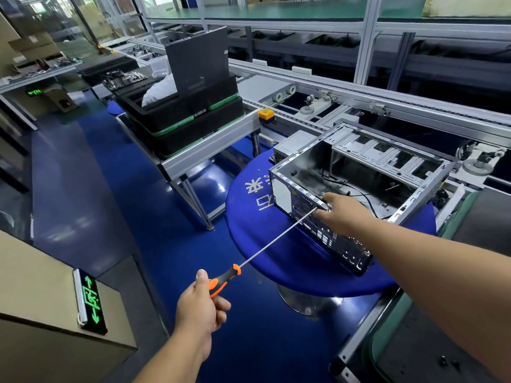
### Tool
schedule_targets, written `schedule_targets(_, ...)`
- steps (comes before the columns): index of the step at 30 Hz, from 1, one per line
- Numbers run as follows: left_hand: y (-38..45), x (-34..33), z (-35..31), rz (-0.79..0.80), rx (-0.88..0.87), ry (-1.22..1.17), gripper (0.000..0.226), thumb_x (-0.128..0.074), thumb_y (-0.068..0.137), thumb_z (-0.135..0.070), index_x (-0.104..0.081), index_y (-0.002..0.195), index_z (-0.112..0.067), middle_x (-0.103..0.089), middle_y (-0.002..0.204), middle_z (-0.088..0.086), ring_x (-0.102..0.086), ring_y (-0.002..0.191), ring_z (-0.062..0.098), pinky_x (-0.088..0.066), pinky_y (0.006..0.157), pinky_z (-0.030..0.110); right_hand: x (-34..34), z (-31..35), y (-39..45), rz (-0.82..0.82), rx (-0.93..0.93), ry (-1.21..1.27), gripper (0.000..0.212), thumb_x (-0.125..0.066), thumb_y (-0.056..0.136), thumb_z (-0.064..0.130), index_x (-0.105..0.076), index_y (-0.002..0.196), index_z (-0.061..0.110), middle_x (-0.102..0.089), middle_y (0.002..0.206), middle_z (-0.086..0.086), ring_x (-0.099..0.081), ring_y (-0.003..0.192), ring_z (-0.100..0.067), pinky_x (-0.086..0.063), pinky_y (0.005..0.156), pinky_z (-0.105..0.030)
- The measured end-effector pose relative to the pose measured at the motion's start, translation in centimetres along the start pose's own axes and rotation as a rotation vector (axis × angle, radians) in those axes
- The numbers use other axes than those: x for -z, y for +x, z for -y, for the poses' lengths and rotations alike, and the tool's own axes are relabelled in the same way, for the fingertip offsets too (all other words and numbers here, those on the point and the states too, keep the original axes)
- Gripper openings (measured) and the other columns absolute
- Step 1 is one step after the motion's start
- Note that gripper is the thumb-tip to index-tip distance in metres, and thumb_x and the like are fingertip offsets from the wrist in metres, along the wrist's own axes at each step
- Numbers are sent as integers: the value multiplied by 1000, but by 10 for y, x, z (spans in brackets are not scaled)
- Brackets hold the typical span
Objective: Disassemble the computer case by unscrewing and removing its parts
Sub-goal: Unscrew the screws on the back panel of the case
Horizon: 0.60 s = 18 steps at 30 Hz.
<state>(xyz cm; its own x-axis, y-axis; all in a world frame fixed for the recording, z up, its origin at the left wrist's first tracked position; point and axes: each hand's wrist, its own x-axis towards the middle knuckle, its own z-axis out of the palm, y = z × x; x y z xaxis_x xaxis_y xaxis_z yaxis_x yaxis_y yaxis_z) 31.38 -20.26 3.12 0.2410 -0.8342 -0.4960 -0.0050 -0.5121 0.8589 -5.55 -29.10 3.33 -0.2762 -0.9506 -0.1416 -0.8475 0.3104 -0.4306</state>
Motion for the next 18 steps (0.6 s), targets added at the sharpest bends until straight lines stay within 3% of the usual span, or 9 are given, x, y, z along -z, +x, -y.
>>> schedule_targets(4,0,-1,2,12,64,-39,39,-48,106,-42,-70,105,-10,-64,63,10,-50,44,17,-34,39,25,-2,-1,1,-17,-3,1,53,-61,90,59,-57,129,24,-68,126,-2,-63,114,-28,-51,92,-39)
schedule_targets(7,-1,0,3,49,-12,-100,24,-54,95,-20,-68,106,-4,-65,83,9,-53,50,18,-32,43,29,-2,-1,2,-16,-2,3,53,-60,89,60,-57,128,25,-68,126,-2,-63,113,-28,-50,90,-39)
schedule_targets(9,0,0,4,48,-78,-111,15,-53,99,-15,-63,108,-7,-64,98,10,-56,54,17,-35,44,29,-3,-2,3,-18,2,0,53,-60,89,61,-57,128,25,-69,125,-2,-63,111,-28,-49,88,-38)
schedule_targets(14,4,3,5,46,-229,-73,9,-49,109,-13,-58,112,-16,-62,104,8,-57,59,13,-43,48,26,-5,-3,4,-18,-3,6,56,-60,89,61,-56,129,23,-69,125,-3,-63,113,-28,-50,91,-39)
schedule_targets(18,4,2,4,34,-261,-1,14,-48,111,-23,-60,108,-17,-60,99,11,-56,61,13,-47,49,22,-4,-2,3,-17,-6,11,57,-60,89,61,-55,133,25,-68,129,-2,-63,117,-28,-50,94,-39)
